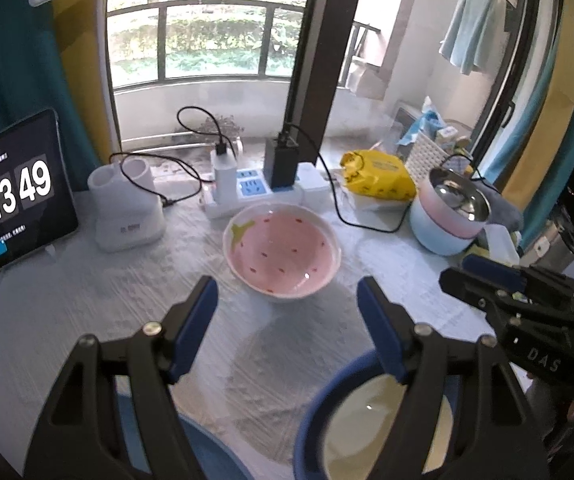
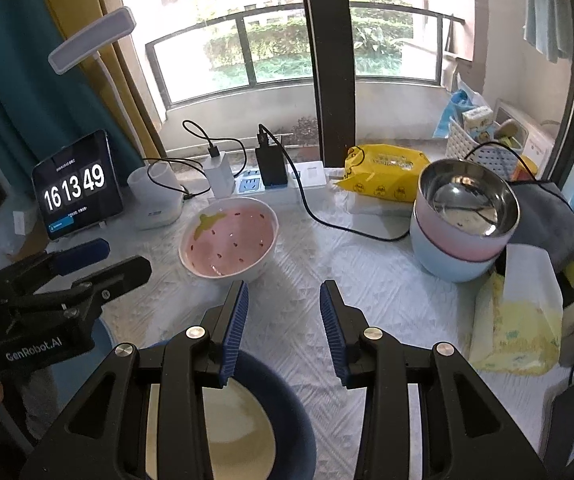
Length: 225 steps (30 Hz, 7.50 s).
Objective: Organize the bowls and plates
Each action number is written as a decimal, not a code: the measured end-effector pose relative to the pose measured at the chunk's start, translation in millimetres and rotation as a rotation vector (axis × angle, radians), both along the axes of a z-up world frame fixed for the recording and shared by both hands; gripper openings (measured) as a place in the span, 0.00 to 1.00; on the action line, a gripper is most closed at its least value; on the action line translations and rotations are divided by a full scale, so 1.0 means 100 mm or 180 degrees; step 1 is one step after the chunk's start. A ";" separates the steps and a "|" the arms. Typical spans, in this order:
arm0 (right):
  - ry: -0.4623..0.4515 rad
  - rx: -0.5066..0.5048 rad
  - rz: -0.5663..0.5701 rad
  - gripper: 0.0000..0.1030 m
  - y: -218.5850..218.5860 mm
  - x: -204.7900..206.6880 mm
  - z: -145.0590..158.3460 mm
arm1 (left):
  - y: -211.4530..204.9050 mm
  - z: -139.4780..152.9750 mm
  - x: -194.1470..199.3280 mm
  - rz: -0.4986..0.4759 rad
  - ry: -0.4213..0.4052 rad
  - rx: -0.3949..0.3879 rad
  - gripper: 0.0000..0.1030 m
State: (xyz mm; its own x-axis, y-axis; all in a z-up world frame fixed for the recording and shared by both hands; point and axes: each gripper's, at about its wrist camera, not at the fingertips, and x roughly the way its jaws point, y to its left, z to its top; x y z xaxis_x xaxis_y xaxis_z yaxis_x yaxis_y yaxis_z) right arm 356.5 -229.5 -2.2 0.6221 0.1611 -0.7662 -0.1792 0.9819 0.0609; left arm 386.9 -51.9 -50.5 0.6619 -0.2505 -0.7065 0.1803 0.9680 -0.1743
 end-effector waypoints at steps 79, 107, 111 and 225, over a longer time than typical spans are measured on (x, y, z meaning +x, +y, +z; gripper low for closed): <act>0.0751 0.0188 0.0264 0.07 0.28 0.86 -0.32 | 0.00 -0.15 0.35 0.0013 0.0310 -0.0010 0.19; 0.0609 0.0097 0.0145 0.07 0.22 -0.15 -0.19 | -0.09 -0.09 -0.50 -0.0165 0.0271 -0.0142 0.19; 0.0614 0.0091 0.0124 0.07 0.18 -0.28 -0.22 | -0.13 -0.10 -0.59 -0.0190 0.0281 -0.0143 0.19; 0.0678 0.0308 -0.0048 0.41 -0.50 -0.74 -0.79 | 0.13 -0.65 -0.94 0.0022 0.0551 0.0070 0.54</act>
State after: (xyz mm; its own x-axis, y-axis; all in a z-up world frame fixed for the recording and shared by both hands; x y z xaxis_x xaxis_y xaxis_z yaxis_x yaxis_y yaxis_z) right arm 282.7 -279.5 -80.7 0.4510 0.2320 -0.8618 -0.1375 0.9722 0.1897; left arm 292.8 -38.6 -115.5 0.5315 -0.2295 -0.8154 0.1427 0.9731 -0.1809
